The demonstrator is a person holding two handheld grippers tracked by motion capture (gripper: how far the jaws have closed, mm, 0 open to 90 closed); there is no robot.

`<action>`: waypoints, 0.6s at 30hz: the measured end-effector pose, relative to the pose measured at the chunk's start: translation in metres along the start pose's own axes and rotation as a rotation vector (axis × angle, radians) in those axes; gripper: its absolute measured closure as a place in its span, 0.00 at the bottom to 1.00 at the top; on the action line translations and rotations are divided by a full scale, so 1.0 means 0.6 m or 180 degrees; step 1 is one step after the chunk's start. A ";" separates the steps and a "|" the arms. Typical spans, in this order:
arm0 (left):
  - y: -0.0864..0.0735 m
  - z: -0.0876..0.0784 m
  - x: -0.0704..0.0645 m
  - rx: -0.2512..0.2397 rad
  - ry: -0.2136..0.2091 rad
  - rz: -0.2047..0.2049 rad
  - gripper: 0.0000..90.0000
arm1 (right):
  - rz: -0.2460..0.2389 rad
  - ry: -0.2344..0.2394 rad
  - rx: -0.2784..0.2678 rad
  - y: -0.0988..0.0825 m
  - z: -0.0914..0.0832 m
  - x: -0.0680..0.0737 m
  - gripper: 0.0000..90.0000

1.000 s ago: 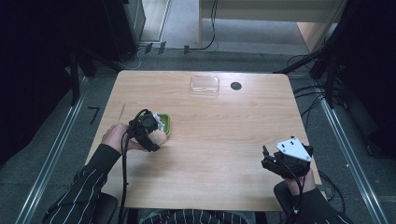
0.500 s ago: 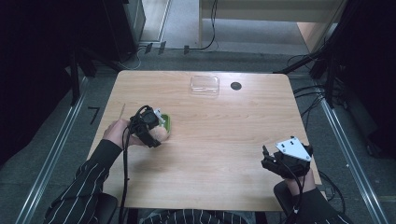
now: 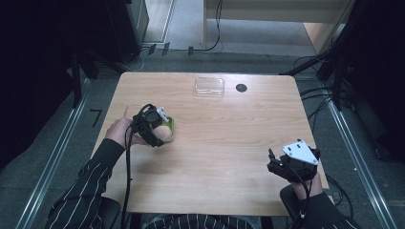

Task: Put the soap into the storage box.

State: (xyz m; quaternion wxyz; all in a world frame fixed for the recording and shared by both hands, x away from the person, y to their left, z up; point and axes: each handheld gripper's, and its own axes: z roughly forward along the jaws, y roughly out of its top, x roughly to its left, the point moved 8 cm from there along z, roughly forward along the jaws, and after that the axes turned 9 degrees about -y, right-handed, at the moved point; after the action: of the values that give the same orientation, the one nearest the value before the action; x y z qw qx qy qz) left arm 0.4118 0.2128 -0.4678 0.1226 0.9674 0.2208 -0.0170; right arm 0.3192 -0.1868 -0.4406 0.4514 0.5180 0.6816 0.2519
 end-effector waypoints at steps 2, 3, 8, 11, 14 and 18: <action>0.001 -0.001 0.003 0.0025 0.0002 0.0026 0.37 | -0.0002 -0.0002 -0.0001 0.000 0.000 0.000 0.15; 0.001 -0.001 0.003 0.0025 0.0002 0.0026 0.37 | -0.0002 -0.0002 -0.0001 0.000 0.000 0.000 0.15; 0.001 -0.009 0.012 -0.0015 0.0021 0.0042 0.37 | -0.0008 -0.0003 -0.0005 0.000 0.000 0.000 0.15; 0.000 -0.011 0.016 -0.0024 0.0034 0.0046 0.37 | -0.0007 -0.0001 -0.0003 0.000 0.000 0.000 0.15; -0.002 -0.013 0.020 -0.0034 0.0032 0.0067 0.37 | -0.0006 0.0001 -0.0002 0.000 0.000 0.000 0.15; -0.002 -0.015 0.026 -0.0038 0.0054 0.0080 0.37 | -0.0010 0.0001 -0.0004 0.000 0.000 0.000 0.15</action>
State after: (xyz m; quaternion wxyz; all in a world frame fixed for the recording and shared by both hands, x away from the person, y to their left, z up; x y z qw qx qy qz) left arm 0.4254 0.2226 -0.4608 0.1267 0.9695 0.2097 -0.0060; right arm 0.3195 -0.1865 -0.4406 0.4520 0.5166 0.6823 0.2517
